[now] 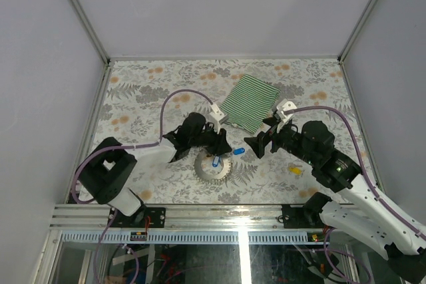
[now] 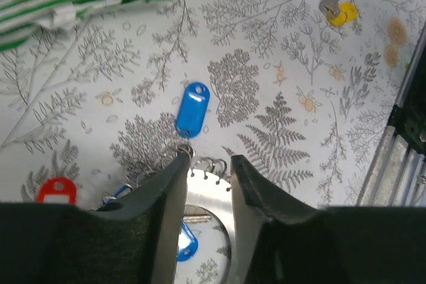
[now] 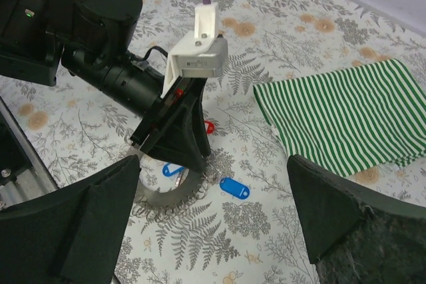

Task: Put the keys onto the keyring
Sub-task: Place the keyring at the center of the board.

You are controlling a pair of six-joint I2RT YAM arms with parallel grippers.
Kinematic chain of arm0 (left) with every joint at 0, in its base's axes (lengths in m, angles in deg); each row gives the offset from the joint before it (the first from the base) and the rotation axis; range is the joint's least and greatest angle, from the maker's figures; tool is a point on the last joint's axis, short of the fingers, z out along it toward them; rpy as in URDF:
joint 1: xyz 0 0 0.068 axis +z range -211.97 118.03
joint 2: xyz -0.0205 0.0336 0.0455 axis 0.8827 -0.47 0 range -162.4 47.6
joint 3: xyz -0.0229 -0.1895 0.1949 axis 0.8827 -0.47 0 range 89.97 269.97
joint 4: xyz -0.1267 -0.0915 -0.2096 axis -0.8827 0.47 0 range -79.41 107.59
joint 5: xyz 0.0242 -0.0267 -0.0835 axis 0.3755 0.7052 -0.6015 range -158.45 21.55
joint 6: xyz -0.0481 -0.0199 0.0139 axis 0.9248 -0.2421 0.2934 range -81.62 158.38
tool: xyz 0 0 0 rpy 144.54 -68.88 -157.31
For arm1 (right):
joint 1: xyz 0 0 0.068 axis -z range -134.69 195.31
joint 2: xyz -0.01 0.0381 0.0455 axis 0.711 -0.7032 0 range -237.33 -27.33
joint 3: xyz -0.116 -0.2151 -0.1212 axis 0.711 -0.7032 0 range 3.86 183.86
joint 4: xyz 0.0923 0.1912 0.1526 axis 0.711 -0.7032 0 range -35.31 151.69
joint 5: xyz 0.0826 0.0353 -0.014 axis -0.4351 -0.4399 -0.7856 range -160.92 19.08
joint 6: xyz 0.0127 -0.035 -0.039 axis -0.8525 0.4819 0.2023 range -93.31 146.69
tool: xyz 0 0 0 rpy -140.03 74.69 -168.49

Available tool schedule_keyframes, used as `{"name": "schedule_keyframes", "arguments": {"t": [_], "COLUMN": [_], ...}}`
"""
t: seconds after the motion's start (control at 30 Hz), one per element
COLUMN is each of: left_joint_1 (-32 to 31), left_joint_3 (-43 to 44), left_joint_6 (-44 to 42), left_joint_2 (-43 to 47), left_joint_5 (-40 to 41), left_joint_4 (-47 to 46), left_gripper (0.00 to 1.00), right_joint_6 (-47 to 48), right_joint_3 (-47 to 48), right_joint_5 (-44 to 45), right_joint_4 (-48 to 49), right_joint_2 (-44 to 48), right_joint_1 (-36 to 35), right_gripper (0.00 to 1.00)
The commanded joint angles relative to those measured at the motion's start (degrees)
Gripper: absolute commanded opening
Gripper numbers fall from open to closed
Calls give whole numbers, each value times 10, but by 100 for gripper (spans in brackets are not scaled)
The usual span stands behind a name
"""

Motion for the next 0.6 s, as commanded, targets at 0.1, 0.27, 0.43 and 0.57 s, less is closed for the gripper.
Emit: {"name": "schedule_keyframes", "arguments": {"t": [0.1, 0.27, 0.43, 0.57], "left_joint_1": [15, 63, 95, 100], "left_joint_3": [42, 29, 48, 83], "left_joint_6": [20, 65, 80, 70], "left_joint_2": [20, 96, 162, 216], "left_joint_5": [30, 71, 133, 229], "left_joint_4": [-28, -5, 94, 214], "left_gripper": [69, 100, 100, 100], "right_joint_6": [3, -41, -89, -136], "right_joint_3": [-8, 51, 73, 73], "right_joint_5": [56, 144, 43, -65], "right_joint_4": [8, -81, -93, -70], "right_joint_2": [7, -50, -99, -108], "right_joint_1": [1, 2, 56, 153], "right_gripper": [99, 99, 99, 99]}}
